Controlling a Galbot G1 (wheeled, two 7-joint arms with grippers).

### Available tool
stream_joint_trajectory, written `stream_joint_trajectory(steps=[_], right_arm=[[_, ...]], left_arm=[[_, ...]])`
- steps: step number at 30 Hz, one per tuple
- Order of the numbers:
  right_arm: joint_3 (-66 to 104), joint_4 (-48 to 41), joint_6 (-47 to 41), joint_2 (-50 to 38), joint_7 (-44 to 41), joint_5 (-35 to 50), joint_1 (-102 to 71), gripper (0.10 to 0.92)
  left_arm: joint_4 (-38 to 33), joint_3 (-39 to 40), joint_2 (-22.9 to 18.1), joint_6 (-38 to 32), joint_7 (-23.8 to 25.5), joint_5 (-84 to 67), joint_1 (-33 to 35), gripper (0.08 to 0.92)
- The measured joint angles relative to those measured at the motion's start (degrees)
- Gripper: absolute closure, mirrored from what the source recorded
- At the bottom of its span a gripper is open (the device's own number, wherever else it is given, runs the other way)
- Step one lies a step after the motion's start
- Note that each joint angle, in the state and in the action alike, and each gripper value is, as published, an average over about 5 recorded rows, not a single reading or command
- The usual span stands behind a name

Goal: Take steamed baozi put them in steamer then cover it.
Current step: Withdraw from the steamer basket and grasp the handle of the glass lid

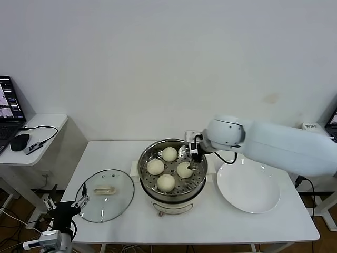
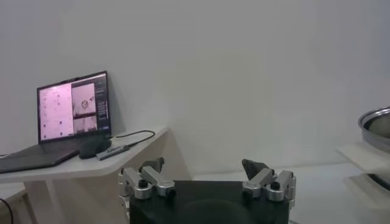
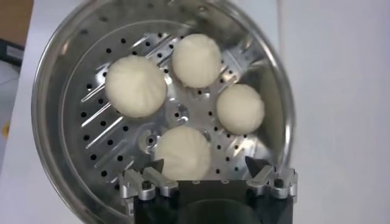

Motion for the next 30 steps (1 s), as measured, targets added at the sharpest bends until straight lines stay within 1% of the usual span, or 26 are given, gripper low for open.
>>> stream_joint_trajectory(steps=[4, 8, 11, 14, 18, 23, 26, 30], right_arm=[[5.6, 4.0, 2.6, -5.5, 8.0, 1.2, -5.5, 0.203], [15.8, 7.3, 8.0, -10.5, 16.4, 0.7, -15.9, 0.203], [26.4, 8.9, 13.6, -12.2, 21.5, -1.0, -26.5, 0.203], [37.8, 9.9, 20.3, -11.6, 25.1, -3.7, -38.0, 0.203], [53.3, 10.4, 30.4, -6.8, 27.5, -8.3, -53.4, 0.203], [72.3, 10.5, 41.5, 2.9, 27.4, -12.1, -72.1, 0.203], [82.8, 10.6, 45.6, 9.1, 26.3, -12.6, -82.3, 0.203], [94.9, 10.5, 48.1, 16.6, 24.1, -12.6, -94.0, 0.203]], left_arm=[[0.3, -0.1, 0.1, -0.2, -0.1, 0.0, 0.0, 0.177], [0.8, 0.0, 0.0, -0.9, -0.2, 0.0, 0.0, 0.177], [1.1, 0.1, -0.2, -1.7, -0.2, 0.0, -0.1, 0.177], [1.6, 0.2, -0.5, -2.8, 0.1, 0.1, -0.3, 0.177], [2.3, 0.4, -0.9, -4.4, 0.4, 0.5, -0.6, 0.177], [3.7, 0.8, -1.2, -6.5, 0.4, 1.6, -1.1, 0.177], [5.0, 1.0, -1.2, -7.6, 0.0, 3.2, -1.5, 0.177], [7.3, 0.8, -0.7, -9.2, -0.7, 8.0, -2.1, 0.177]])
